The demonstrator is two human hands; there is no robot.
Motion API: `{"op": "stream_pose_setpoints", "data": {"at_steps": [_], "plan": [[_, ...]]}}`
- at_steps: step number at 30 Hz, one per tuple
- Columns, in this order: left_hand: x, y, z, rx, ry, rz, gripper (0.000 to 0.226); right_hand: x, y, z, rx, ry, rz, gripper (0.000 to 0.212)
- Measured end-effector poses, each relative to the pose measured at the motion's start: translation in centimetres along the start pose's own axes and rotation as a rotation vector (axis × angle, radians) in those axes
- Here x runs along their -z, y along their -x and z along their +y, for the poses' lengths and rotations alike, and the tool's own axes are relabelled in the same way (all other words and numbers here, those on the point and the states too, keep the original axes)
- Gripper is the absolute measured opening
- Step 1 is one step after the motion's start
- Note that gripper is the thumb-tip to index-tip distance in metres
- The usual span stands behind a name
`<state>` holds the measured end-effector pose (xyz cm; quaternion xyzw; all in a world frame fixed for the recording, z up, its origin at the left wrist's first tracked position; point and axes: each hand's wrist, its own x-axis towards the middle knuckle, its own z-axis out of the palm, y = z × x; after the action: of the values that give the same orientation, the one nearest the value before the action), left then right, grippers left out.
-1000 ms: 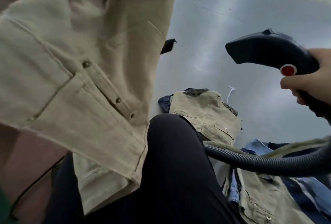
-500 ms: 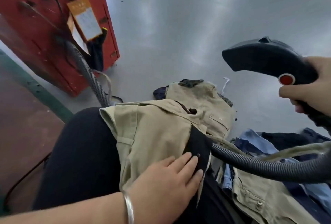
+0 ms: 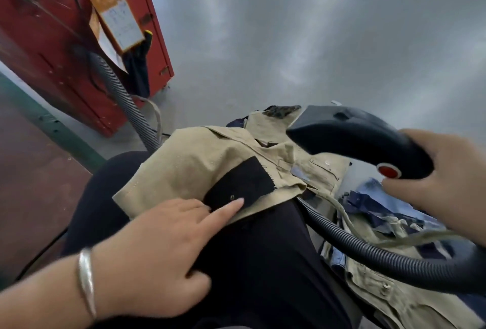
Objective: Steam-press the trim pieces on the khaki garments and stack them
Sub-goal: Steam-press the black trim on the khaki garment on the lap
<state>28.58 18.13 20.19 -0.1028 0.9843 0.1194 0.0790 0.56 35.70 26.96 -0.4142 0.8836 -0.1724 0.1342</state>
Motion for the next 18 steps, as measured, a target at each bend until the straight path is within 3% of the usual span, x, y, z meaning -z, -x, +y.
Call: {"op": "stream_pose_setpoints", "data": {"at_steps": [6,10,15,18], "plan": [[-1.1,-2.9,3.1,0.26,-0.104,0.146,0.069,-1.2,2.1,-0.9,-0.025,0.088,-0.07,0.031],[-2.5,-3.7,3.9,0.175,-0.082,0.302,0.06,-1.8,2.7,-2.0,-0.042,0.163,-0.096,0.029],[-3.7,-3.6,3.8,0.139,-0.005,0.349,0.055,-2.9,2.4,-2.9,-0.056,0.142,-0.169,0.018],[-4.2,-3.9,3.9,0.138,-0.016,0.401,0.052,-4.1,1.6,-3.5,-0.071,0.259,-0.233,0.018]]}}
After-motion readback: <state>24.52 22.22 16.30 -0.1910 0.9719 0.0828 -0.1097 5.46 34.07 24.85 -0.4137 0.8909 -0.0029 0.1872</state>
